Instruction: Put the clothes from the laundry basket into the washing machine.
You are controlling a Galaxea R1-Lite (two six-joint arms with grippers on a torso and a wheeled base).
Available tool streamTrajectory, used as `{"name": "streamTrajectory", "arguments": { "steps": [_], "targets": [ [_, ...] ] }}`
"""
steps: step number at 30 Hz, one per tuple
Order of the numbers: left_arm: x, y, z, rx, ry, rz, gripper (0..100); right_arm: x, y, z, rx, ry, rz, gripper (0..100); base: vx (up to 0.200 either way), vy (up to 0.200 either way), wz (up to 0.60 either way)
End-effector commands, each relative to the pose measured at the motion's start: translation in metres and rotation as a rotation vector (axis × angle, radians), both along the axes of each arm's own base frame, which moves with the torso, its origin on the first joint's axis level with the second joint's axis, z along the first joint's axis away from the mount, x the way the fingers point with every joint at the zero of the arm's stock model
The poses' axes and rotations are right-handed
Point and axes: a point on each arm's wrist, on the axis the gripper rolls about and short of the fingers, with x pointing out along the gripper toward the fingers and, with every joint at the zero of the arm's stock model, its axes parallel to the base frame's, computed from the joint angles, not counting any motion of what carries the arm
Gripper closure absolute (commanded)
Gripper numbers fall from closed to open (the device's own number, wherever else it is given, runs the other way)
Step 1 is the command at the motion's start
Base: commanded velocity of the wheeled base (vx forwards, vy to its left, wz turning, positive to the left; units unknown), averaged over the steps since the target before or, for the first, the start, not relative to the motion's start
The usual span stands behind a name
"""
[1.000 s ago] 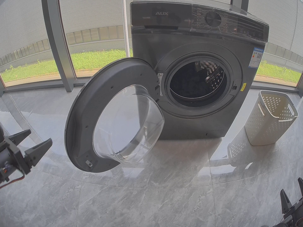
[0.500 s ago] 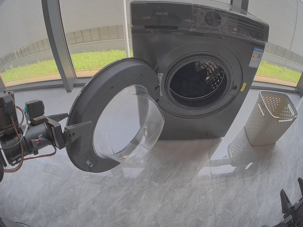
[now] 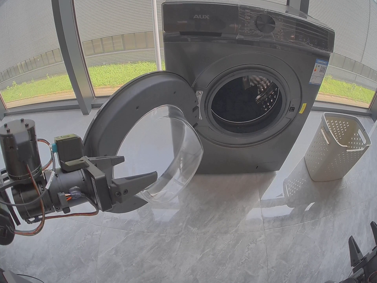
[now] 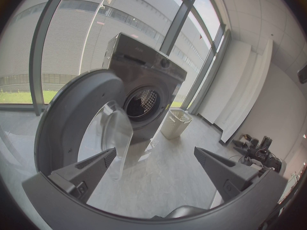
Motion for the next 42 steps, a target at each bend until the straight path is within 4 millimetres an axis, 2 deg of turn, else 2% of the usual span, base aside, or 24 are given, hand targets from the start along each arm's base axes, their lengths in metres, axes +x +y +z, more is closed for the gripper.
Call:
{"name": "streamTrajectory", "arguments": {
  "steps": [1,7,12,18,21,26,30,34,35,36,38,39,40,42],
  "targets": [
    [-0.015,0.004,0.015,-0.040,-0.063,-0.006,0,0.000,0.000,-0.005,0.000,0.001,0.000,0,0.000,0.000,0.00],
    [-0.014,0.036,0.029,0.005,-0.174,0.186,0,0.000,0.000,-0.005,0.000,0.001,0.000,0,0.000,0.000,0.00],
    [0.000,0.067,0.029,0.105,-0.223,0.347,0,0.000,0.000,-0.005,0.000,0.001,0.000,0,0.000,0.000,0.00],
    [0.020,0.069,0.015,0.144,-0.166,0.352,0,0.000,0.000,-0.005,-0.002,0.001,0.000,0,0.000,0.000,0.00],
    [0.040,0.065,0.002,0.167,-0.117,0.346,0,0.000,0.000,-0.005,0.000,0.001,0.000,0,0.000,0.000,0.00],
    [0.056,0.058,-0.007,0.152,-0.133,0.304,0,0.000,0.000,-0.005,0.000,0.001,0.000,0,0.000,0.000,0.00],
    [0.053,0.049,-0.008,0.117,-0.140,0.198,0,0.000,0.000,-0.005,0.000,0.001,0.000,0,0.000,0.000,0.00],
    [0.030,0.031,-0.003,0.063,-0.147,0.057,0,0.000,0.000,-0.005,0.000,0.001,0.000,0,0.000,0.000,0.00],
    [0.030,0.031,-0.003,0.063,-0.147,0.057,0,0.000,0.000,-0.005,0.000,0.001,0.000,0,0.000,0.000,0.00],
    [0.016,0.024,0.001,0.025,-0.144,-0.005,0,0.000,0.000,-0.005,0.000,0.001,0.000,0,0.000,0.000,0.00],
    [0.001,0.017,0.006,-0.018,-0.141,-0.073,0,0.000,0.000,-0.005,-0.002,0.001,0.000,0,0.000,0.000,0.00],
    [0.000,0.017,0.006,-0.022,-0.139,-0.077,0,0.000,0.000,-0.005,0.000,0.001,0.000,0,0.000,0.000,0.00],
    [-0.013,0.012,0.010,-0.062,-0.132,-0.128,0,0.000,0.000,-0.005,0.000,0.001,0.000,0,0.000,0.000,0.00],
    [-0.018,0.010,0.011,-0.074,-0.123,-0.139,0,0.000,0.000,-0.005,0.000,0.001,0.000,0,0.000,0.000,0.00]
  ]
}}
